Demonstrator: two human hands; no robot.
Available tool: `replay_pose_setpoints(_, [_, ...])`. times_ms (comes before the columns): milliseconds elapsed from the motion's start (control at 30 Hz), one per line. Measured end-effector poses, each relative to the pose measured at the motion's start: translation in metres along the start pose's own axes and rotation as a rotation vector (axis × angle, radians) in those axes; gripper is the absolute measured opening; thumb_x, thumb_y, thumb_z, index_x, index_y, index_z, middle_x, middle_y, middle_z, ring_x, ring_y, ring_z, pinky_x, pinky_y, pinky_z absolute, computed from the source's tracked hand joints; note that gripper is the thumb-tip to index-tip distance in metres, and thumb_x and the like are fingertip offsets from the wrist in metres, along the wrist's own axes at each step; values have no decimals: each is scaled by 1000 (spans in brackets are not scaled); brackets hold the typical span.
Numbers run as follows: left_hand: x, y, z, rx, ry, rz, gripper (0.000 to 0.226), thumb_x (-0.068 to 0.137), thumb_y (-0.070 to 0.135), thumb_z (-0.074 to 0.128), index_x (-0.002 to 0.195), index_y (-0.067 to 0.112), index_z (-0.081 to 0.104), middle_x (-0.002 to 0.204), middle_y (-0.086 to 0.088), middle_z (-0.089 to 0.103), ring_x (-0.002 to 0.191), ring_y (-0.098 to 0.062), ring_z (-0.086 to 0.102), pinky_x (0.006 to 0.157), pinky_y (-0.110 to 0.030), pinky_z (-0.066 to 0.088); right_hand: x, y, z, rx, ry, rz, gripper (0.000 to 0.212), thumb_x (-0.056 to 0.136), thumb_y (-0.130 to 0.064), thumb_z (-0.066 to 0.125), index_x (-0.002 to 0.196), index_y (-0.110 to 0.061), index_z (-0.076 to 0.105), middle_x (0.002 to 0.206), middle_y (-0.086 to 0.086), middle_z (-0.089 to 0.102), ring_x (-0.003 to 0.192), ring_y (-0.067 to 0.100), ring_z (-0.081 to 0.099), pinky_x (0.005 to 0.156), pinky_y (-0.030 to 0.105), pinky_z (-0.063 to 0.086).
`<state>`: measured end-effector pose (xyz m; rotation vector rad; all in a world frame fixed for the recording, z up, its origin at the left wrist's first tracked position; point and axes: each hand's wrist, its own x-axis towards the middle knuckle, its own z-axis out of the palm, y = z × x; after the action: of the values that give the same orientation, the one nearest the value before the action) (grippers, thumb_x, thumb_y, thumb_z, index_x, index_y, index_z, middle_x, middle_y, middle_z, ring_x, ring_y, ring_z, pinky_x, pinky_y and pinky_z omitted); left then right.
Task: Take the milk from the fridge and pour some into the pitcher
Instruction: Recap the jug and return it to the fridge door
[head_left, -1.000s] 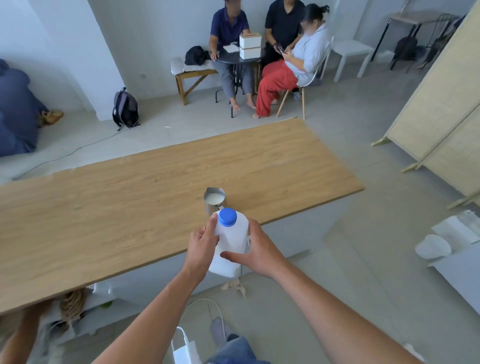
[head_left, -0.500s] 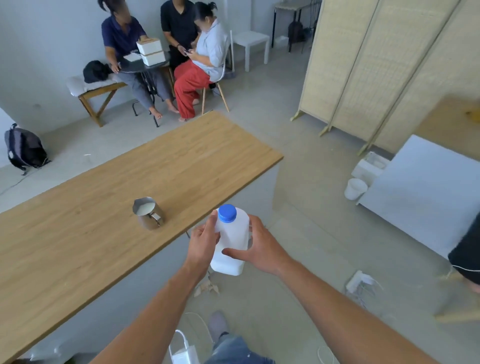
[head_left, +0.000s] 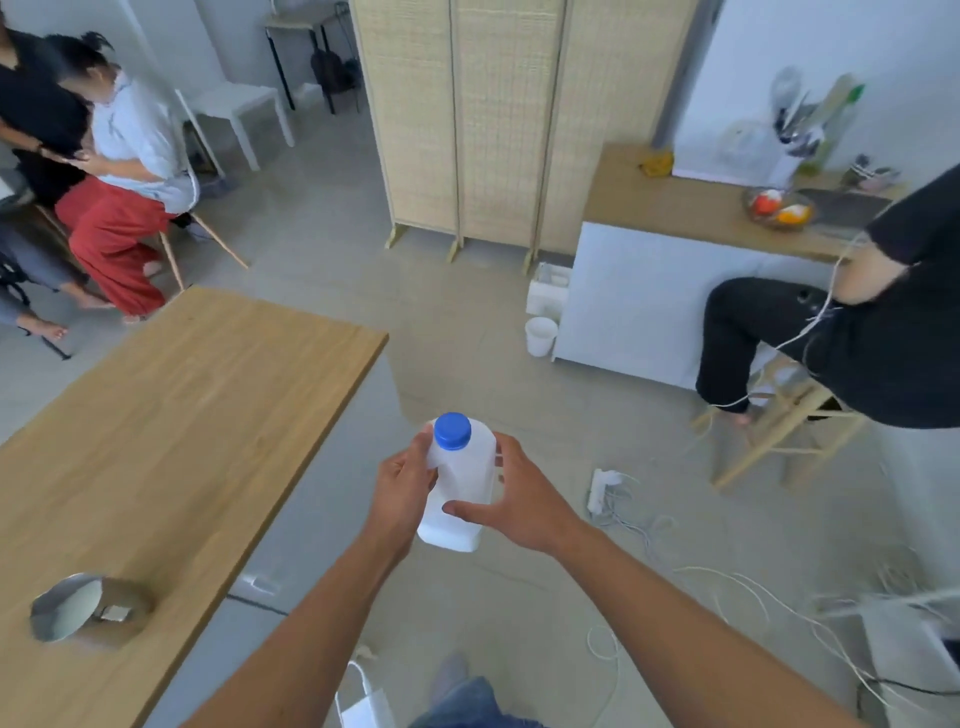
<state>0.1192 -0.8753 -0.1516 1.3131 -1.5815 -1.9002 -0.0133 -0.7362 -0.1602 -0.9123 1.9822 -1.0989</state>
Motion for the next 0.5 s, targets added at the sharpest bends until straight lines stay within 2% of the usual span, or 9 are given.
replay_pose_setpoints(133, [14, 17, 37, 91, -142, 9, 56, 107, 62, 57, 79, 15, 71, 69, 6, 54, 68, -20, 52, 71, -34, 44, -6, 14, -26, 31, 134, 70, 107, 70, -66, 98, 155, -42, 37, 150, -32, 48, 139, -6, 48, 104, 22, 46])
replay_pose_setpoints(233, [25, 23, 64, 118, -249, 16, 58, 107, 62, 57, 96, 9, 79, 76, 5, 63, 74, -19, 56, 76, -36, 46, -15, 25, -42, 51, 236, 115, 108, 70, -65, 98, 156, -42, 37, 151, -32, 48, 139, -6, 48, 103, 21, 45])
replay_pose_setpoints(267, [27, 25, 73, 123, -282, 21, 58, 108, 60, 57, 95, 7, 78, 76, 5, 63, 72, -18, 55, 75, -35, 46, -18, 28, -46, 53, 268, 131, 108, 70, -65, 98, 156, -42, 37, 151, -31, 48, 139, -5, 48, 104, 21, 45])
replay_pose_setpoints(400, [30, 28, 106, 225, -396, 55, 51, 114, 51, 53, 80, 17, 69, 59, 14, 52, 52, -6, 47, 61, -26, 40, -36, 41, -61, 46, 385, 186, 110, 69, -68, 98, 157, -44, 37, 151, -29, 50, 140, -2, 50, 111, 28, 48])
replay_pose_setpoints(467, [30, 30, 123, 266, -478, 56, 53, 114, 51, 53, 82, 14, 74, 61, 13, 59, 56, -6, 53, 61, -23, 44, -49, 49, -68, 52, 449, 221, 109, 68, -68, 98, 157, -44, 38, 149, -29, 52, 140, -2, 51, 111, 29, 49])
replay_pose_setpoints(500, [30, 29, 131, 273, -526, 50, 55, 112, 54, 54, 89, 10, 79, 68, 10, 65, 64, -10, 59, 67, -25, 48, -56, 53, -70, 57, 478, 240, 109, 69, -68, 98, 157, -44, 38, 149, -29, 52, 139, -2, 51, 111, 30, 49])
